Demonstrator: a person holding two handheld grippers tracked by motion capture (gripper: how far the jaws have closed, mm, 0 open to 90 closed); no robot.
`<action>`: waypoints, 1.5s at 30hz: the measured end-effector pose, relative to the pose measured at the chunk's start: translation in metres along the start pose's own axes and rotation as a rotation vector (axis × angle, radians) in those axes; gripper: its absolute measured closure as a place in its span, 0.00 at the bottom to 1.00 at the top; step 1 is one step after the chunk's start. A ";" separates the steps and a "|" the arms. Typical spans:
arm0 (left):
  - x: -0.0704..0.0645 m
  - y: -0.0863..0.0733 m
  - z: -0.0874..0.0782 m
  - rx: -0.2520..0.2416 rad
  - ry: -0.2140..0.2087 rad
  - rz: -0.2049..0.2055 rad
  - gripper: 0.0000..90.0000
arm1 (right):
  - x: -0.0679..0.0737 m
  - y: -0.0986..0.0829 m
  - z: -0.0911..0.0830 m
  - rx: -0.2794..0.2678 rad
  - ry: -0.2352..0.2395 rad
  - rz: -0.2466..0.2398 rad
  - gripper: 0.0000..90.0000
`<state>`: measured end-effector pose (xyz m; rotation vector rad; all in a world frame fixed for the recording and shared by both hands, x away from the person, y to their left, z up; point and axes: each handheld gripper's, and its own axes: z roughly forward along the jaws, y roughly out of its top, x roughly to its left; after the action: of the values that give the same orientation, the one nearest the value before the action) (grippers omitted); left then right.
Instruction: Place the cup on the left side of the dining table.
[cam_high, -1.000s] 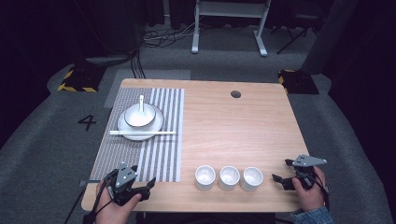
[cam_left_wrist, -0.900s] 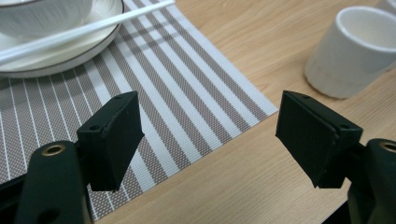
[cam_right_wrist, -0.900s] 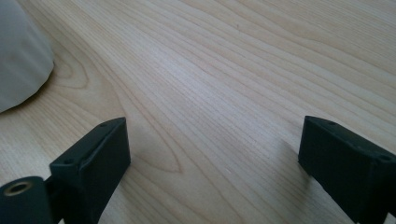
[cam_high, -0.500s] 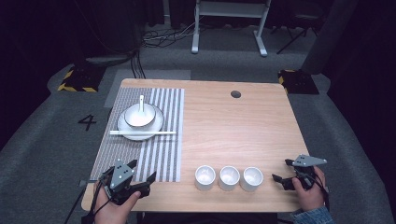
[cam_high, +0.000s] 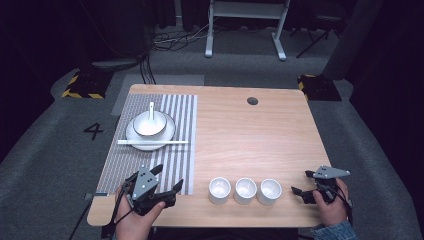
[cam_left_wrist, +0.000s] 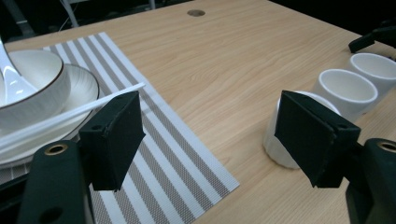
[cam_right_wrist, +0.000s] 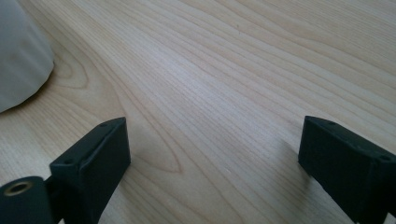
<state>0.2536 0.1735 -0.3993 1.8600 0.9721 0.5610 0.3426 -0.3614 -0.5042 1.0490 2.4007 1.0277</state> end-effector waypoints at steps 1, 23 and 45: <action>-0.002 0.002 0.001 -0.005 -0.005 0.001 0.26 | 0.000 0.000 0.000 0.001 0.000 0.000 0.10; -0.047 0.032 0.043 -0.022 -0.136 0.076 0.25 | 0.000 0.000 0.000 0.000 0.000 0.000 0.10; -0.067 0.008 0.099 0.046 -0.214 0.039 0.20 | 0.000 0.000 0.000 0.001 0.000 0.000 0.10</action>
<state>0.2888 0.0648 -0.4366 1.9383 0.8134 0.3561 0.3427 -0.3615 -0.5042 1.0487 2.4014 1.0273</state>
